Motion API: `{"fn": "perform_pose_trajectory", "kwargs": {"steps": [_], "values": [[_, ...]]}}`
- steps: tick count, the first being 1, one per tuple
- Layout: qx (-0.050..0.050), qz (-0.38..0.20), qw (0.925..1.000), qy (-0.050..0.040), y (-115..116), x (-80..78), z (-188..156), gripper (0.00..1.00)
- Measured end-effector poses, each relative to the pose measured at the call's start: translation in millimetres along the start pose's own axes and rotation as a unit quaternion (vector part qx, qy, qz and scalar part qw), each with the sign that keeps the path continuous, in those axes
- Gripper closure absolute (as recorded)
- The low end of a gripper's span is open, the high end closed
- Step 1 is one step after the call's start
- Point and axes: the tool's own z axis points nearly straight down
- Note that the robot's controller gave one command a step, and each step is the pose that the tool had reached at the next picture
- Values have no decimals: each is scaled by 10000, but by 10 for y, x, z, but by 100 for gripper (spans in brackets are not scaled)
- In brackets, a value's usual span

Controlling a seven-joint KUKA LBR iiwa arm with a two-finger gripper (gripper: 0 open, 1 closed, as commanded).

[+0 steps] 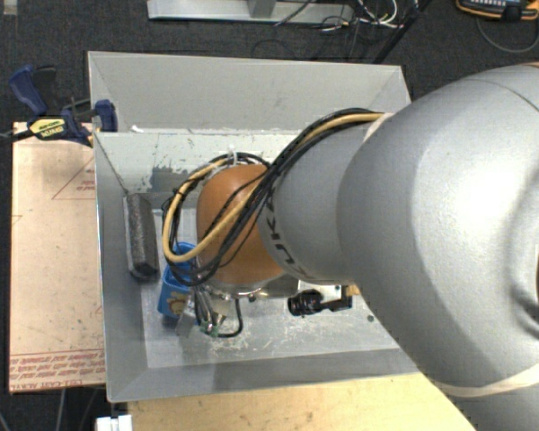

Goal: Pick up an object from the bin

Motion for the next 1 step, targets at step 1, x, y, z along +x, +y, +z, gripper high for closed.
{"fn": "perform_pose_trajectory", "kwargs": {"steps": [1], "values": [[-14, -1, 10000, -11, 6, -4, -244, 100]]}}
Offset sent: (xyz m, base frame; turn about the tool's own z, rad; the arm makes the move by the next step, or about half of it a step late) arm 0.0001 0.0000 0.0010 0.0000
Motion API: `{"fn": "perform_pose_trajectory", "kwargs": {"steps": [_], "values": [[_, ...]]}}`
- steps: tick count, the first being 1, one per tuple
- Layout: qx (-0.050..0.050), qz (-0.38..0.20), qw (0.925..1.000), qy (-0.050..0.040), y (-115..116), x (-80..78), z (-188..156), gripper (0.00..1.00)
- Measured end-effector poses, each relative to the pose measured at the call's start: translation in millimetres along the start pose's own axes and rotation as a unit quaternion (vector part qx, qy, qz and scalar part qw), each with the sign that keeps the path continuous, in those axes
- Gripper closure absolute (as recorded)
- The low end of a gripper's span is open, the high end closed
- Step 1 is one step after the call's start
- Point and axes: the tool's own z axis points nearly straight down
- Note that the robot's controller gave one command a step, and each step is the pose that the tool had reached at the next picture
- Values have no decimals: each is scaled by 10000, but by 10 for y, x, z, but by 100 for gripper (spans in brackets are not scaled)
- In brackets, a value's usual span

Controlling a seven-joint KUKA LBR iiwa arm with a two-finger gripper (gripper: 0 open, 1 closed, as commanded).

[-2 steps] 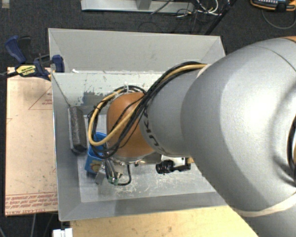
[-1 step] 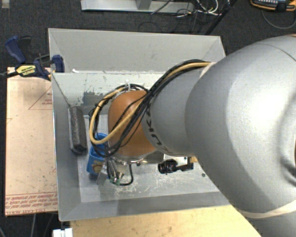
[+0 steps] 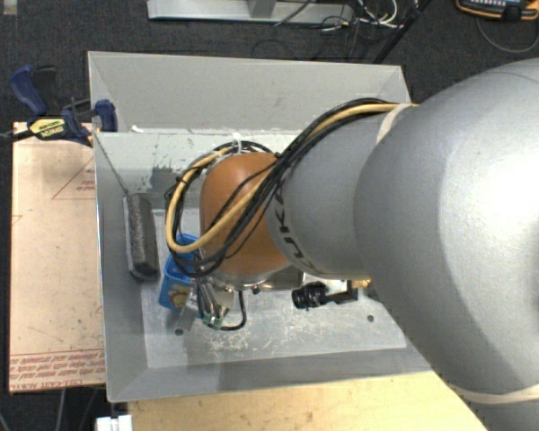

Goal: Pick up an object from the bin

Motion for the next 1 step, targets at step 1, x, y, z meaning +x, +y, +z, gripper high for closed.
{"fn": "perform_pose_trajectory", "kwargs": {"steps": [1], "values": [[-15, -4, 10000, -15, 9, -8, -123, 100]]}}
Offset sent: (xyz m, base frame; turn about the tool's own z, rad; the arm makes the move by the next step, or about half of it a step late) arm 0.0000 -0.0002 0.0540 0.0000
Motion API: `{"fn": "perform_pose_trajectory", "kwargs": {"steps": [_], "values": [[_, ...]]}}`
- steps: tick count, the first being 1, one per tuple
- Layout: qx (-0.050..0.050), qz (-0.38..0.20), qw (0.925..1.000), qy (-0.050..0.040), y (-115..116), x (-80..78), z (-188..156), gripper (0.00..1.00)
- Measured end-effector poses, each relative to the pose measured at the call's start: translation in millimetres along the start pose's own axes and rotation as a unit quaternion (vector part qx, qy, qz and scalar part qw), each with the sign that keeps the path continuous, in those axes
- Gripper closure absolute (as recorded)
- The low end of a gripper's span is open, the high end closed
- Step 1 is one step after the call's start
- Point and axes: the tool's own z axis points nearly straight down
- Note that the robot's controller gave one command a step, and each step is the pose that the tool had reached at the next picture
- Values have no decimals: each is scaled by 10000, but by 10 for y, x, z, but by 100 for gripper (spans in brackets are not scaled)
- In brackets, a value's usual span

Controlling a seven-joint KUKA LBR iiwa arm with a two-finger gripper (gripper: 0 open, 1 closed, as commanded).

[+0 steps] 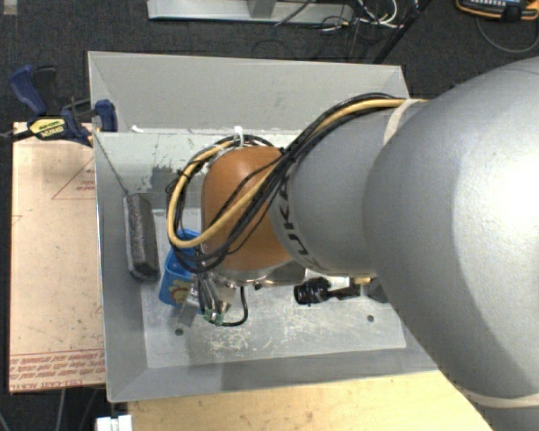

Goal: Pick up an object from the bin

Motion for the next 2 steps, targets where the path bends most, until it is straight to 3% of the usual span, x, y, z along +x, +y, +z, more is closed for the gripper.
{"fn": "perform_pose_trajectory", "kwargs": {"steps": [2], "values": [[15, -4, 10000, 16, -5, 6, -190, 100]]}}
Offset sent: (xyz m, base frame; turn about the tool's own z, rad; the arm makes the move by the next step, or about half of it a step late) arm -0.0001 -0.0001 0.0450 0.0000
